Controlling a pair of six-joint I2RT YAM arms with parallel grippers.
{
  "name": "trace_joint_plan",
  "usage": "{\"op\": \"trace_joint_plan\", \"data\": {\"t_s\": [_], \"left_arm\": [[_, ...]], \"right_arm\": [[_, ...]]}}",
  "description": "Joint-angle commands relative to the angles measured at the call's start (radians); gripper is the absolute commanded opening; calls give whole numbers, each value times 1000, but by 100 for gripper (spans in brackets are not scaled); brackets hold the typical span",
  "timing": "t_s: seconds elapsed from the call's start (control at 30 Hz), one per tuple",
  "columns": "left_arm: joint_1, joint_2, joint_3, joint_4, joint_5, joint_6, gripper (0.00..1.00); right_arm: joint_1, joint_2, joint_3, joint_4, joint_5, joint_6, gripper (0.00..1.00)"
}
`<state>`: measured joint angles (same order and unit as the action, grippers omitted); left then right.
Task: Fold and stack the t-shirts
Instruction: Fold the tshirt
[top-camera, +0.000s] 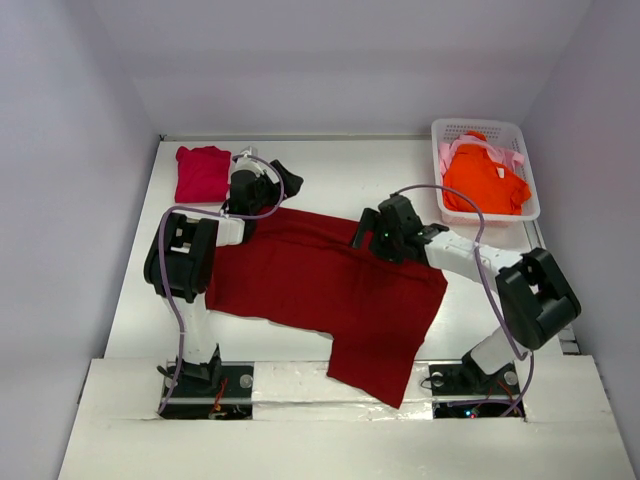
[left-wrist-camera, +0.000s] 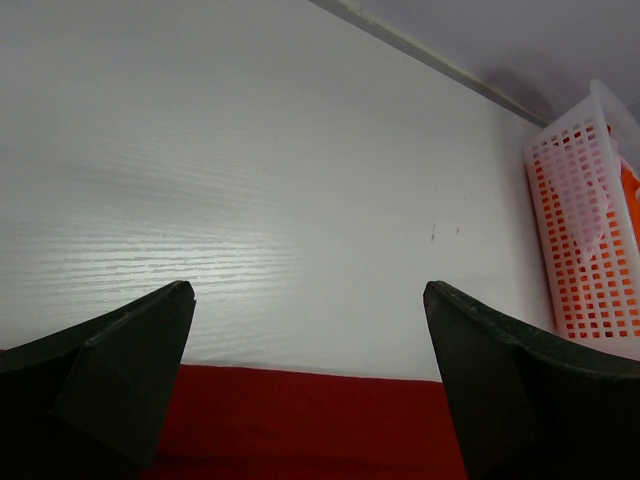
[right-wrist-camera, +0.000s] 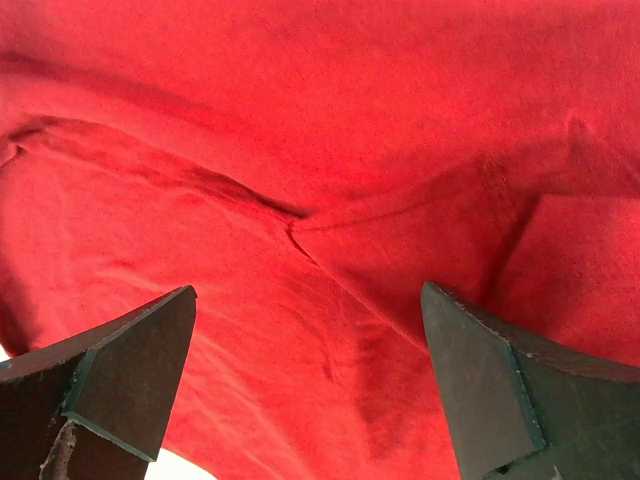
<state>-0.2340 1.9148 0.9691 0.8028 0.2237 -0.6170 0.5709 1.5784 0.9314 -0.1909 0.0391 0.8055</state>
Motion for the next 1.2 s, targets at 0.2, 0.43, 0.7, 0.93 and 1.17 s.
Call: {"op": "trace_joint_plan", "data": {"t_s": [0.2, 0.43, 0.7, 0.93, 1.17], "left_arm": [[1, -56, -13, 41, -1, 19, 99], [1, -65, -27, 44, -1, 22, 99], [1, -74, -27, 50, 6, 17, 99], [1, -43, -26, 87, 34, -6, 99], [-28, -23, -35, 105, 57, -32, 99]], "right_arm": [[18, -142, -167, 82, -24, 78, 99], [46, -236, -227, 58, -12, 121, 99], [46, -255, -122, -19, 28, 78, 99], [46, -224, -60, -28, 27, 57, 99], [46, -181, 23, -71, 84, 12, 100]]}}
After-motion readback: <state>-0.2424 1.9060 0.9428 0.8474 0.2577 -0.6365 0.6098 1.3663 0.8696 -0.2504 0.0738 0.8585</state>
